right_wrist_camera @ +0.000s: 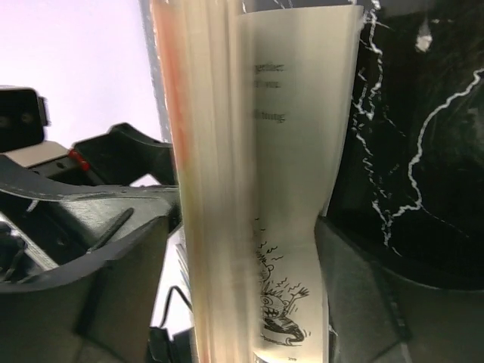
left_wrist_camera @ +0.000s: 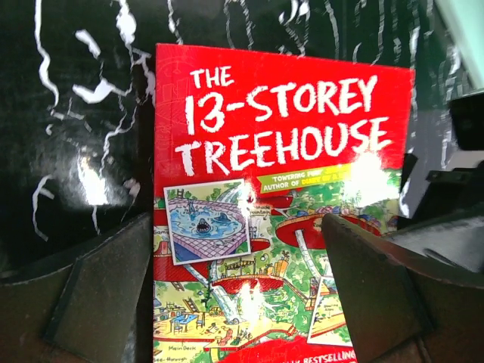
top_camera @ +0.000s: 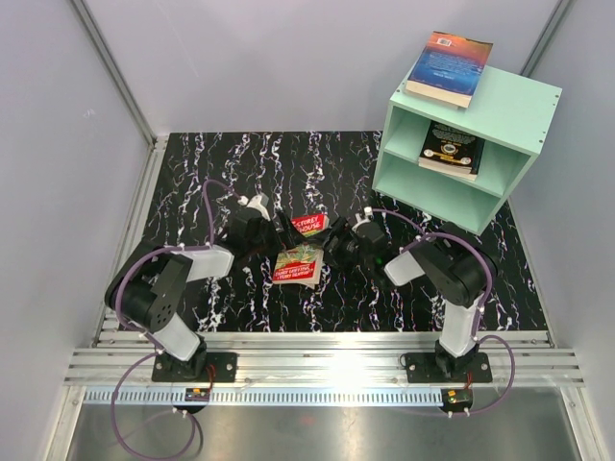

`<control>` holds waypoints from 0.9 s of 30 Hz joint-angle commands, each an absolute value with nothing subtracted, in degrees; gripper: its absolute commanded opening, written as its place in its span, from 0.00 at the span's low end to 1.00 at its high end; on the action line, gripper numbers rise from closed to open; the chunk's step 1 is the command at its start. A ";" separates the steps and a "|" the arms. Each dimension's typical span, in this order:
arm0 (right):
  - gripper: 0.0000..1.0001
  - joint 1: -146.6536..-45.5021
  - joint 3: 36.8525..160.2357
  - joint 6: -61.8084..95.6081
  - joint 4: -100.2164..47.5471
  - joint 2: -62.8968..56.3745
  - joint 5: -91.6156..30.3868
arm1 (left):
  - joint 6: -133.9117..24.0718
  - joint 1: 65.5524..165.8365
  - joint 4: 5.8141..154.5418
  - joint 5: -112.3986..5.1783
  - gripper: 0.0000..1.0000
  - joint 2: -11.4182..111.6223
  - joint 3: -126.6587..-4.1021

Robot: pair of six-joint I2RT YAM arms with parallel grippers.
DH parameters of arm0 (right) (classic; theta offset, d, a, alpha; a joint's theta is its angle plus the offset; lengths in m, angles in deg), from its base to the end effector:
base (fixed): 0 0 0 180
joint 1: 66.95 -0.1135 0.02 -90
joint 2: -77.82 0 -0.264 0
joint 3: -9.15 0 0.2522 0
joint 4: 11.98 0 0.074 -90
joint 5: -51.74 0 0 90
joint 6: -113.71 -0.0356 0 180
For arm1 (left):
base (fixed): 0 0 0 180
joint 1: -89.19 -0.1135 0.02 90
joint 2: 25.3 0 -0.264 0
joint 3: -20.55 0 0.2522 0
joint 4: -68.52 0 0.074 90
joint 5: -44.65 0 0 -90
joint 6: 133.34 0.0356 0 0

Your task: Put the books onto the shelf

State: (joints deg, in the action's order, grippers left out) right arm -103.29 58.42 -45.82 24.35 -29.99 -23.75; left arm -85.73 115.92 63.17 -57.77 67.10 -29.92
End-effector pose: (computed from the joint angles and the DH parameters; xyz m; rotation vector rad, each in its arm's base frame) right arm 0.2628 0.2044 0.1087 0.4566 2.2035 1.3741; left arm 0.2699 -0.1445 0.1439 -0.1920 2.3376 -0.8783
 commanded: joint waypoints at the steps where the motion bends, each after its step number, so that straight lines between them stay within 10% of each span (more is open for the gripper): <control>1: 0.81 -105.62 57.02 -46.25 25.57 -31.79 -23.49 | -91.24 118.46 60.49 -66.70 0.99 71.28 -27.05; 11: 0.02 -105.89 53.41 -44.41 21.12 -23.89 -24.81 | -91.24 118.46 60.31 -66.62 0.99 71.20 -26.61; 27: 0.00 -105.62 49.62 -34.91 -21.55 26.52 -41.73 | -93.43 118.37 58.82 -68.02 0.99 50.73 -19.15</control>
